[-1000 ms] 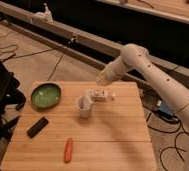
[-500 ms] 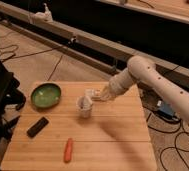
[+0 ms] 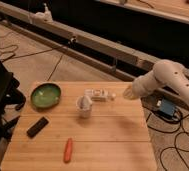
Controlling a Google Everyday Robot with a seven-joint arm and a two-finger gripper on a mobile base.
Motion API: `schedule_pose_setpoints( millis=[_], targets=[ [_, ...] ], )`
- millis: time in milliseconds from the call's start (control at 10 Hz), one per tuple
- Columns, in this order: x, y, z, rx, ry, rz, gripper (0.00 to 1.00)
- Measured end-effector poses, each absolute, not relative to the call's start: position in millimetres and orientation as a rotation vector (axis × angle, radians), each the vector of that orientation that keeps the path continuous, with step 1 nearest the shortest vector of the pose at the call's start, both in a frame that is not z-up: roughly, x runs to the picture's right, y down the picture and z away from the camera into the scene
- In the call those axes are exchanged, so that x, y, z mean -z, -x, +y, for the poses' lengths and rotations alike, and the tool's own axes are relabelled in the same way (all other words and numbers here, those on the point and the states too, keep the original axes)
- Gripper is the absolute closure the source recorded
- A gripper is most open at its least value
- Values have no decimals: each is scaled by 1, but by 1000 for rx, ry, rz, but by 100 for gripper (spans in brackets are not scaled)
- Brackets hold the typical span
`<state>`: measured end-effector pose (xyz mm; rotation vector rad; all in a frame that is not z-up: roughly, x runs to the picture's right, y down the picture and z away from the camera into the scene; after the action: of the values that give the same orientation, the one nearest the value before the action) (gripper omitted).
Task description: Move the arm in a circular motion
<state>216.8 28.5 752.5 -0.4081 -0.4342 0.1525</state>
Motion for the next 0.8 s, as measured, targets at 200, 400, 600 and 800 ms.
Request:
schedule_pose_setpoints(
  millis=[200,400,600,800],
  targets=[
    [-762,-232,5,-162,378,-392,100],
    [-777,-222,-23,-130,360,-373,100],
    [-792,-191,-48,-71,351,-387,100],
    [-802,-145,-64,-8,348,-445,100]
  ],
)
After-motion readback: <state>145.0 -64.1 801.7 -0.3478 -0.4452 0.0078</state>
